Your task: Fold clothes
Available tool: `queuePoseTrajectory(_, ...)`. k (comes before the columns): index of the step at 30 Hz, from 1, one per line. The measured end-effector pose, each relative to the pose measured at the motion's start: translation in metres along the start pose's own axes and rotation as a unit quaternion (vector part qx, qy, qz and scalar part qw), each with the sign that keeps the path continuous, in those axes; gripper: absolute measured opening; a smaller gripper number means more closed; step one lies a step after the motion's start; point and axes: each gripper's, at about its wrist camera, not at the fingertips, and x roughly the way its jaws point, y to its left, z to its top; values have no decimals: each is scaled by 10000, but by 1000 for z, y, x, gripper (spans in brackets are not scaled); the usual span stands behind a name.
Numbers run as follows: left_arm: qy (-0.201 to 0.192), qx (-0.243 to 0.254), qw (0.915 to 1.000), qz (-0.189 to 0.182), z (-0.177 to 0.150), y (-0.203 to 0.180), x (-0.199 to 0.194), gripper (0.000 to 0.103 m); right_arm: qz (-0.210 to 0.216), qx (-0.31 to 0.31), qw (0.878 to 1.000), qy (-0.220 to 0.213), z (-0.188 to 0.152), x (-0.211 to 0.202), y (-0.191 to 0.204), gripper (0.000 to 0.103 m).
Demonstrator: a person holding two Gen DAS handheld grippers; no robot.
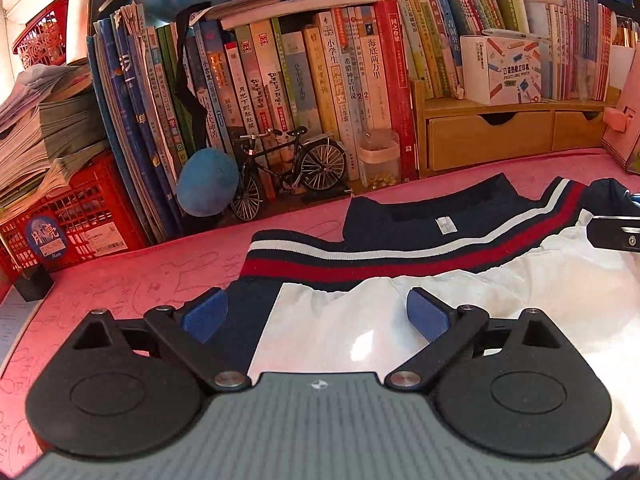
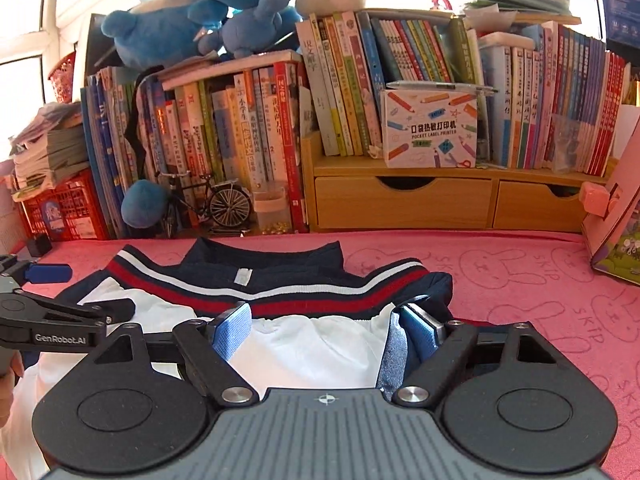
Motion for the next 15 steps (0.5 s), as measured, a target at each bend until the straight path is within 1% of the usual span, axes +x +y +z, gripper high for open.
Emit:
queuePoseTrajectory(2, 45, -109, 9999, 72, -4, 6, 7, 98, -292, -20, 9996, -23, 4, -3, -3, 82)
queuePoseTrajectory(3, 37, -119, 9999, 108, -7, 11, 7, 99, -610, 20, 9981, -36, 5, -5, -8, 83)
queuePoseTrajectory(4, 38, -87, 9998, 172, -11, 16, 7, 99, -984, 143, 9950, -76, 4, -8, -18, 84)
queuePoseTrajectory(5, 39, -47, 9997, 242, -14, 21, 7, 101, -1349, 270, 9904, -118, 4, -11, -28, 88)
queuePoseTrajectory(6, 47, -104, 9997, 217, -17, 26, 7, 103, -1648, 431, 9852, -167, 1, -13, -42, 89)
queuePoseTrajectory(8, 65, -252, 9996, 132, -20, 38, 6, 103, -2060, 739, 9756, -156, -3, -15, -68, 89)
queuePoseTrajectory(9, 74, -326, 9994, 89, -22, 43, 6, 103, -2009, 931, 9751, -148, -4, -17, -79, 87)
queuePoseTrajectory(11, 64, -406, 9991, 65, -21, 44, 5, 103, -1230, 1237, 9844, -213, -7, -21, -86, 87)
queuePoseTrajectory(12, 44, -369, 9993, 91, -21, 41, 6, 103, -743, 1168, 9901, -241, -6, -20, -77, 87)
queuePoseTrajectory(13, 31, -296, 9995, 122, -21, 37, 7, 103, -456, 836, 9951, -252, -3, -15, -57, 87)
queuePoseTrajectory(15, 6, -189, 9997, 158, -22, 31, 9, 103, 104, 176, 9995, -259, 2, -6, -18, 87)
